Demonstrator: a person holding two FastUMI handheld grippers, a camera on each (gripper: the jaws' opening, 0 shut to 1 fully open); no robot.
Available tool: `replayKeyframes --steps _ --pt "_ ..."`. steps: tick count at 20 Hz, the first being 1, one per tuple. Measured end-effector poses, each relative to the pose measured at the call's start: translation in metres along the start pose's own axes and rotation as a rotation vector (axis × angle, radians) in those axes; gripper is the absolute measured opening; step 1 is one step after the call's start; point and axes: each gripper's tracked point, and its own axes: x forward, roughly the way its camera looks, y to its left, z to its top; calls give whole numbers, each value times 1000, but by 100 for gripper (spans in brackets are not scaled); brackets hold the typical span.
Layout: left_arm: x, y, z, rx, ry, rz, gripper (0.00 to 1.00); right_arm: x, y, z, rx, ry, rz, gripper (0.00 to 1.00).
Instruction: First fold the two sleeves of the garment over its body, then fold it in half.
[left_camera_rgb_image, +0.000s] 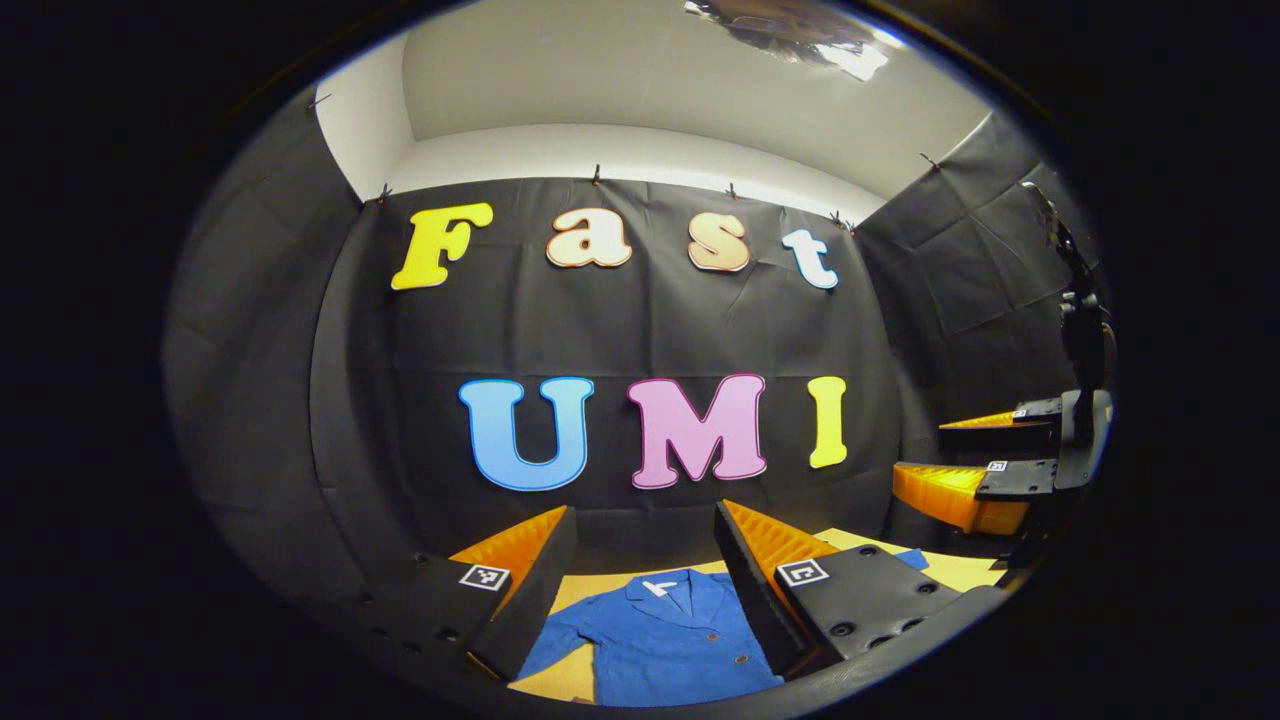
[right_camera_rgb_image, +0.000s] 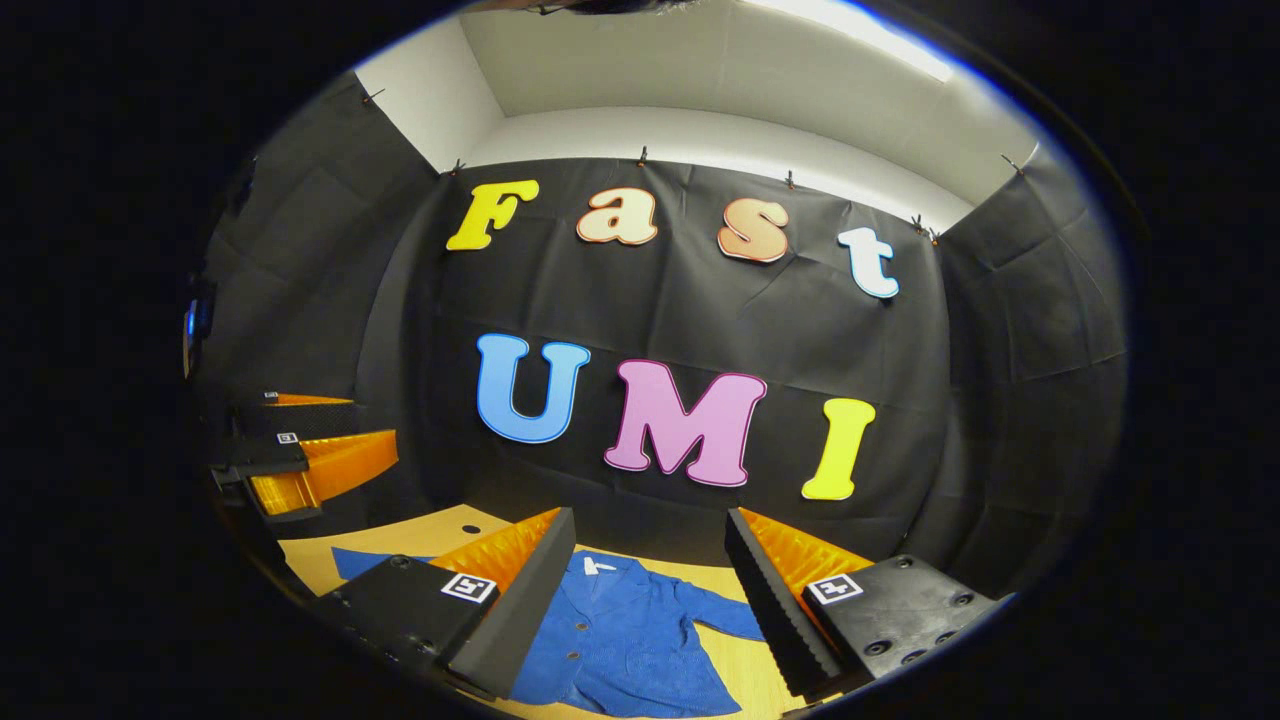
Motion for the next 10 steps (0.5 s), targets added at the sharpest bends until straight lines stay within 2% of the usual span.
replayKeyframes --steps 1,5,10 --pt "1 2 -1 -5 3 5 79 3 1 -1 3 0 2 100" --pt "4 14 -4 1 9 33 79 27 4 -11 27 11 7 96" --pt "11 15 -10 39 58 35 79 65 -11 -69 46 155 15 96"
